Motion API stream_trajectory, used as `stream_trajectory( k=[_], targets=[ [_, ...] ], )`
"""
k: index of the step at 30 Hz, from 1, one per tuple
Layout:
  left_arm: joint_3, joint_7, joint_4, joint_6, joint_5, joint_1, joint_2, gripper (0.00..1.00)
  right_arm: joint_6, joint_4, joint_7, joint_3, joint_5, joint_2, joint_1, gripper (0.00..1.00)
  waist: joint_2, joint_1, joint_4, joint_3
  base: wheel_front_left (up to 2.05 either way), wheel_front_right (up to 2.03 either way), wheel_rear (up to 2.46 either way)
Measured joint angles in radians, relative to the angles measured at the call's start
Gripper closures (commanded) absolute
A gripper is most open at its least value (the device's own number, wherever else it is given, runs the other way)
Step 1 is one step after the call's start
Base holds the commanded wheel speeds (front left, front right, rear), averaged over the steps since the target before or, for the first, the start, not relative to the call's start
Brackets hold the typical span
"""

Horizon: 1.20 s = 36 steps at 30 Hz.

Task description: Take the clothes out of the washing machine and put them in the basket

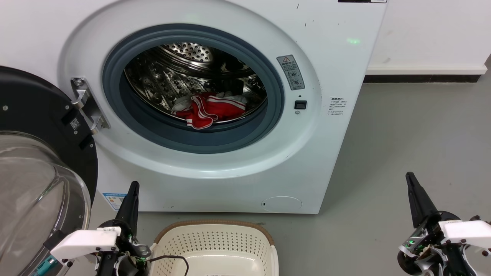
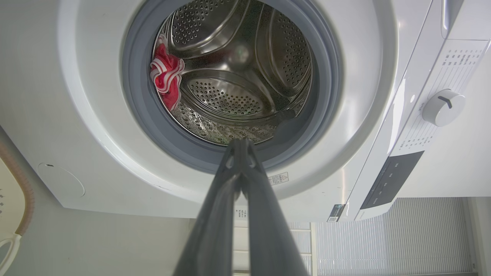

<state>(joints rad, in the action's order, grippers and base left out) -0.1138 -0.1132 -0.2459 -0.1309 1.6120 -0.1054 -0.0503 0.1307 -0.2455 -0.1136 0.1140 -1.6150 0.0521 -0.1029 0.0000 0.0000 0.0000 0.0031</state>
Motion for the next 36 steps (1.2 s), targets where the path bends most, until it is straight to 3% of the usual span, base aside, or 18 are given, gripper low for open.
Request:
stream_trajectory(
  k=[32,33,36],
  targets=[
    [0.000,0.000,0.000,0.000,0.000,0.000,0.000,1.00,0.000,0.000,0.000,0.000,0.000,0.000,0.000,1.00,0.0001,0.0000,0.000,0.000,0.00,0.00,0.00],
    [0.001,0.000,-0.003,0.000,0.000,0.002,0.000,0.00,0.000,-0.002,0.000,0.000,0.000,0.000,0.002,0.00,0.0000,0.0000,0.000,0.000,0.00,0.00,0.00],
    [0.006,0.003,-0.023,0.000,0.000,0.023,0.003,0.00,0.000,-0.020,0.003,-0.002,0.000,-0.001,0.023,0.00,0.0000,0.0000,0.000,0.000,0.00,0.00,0.00]
  ],
)
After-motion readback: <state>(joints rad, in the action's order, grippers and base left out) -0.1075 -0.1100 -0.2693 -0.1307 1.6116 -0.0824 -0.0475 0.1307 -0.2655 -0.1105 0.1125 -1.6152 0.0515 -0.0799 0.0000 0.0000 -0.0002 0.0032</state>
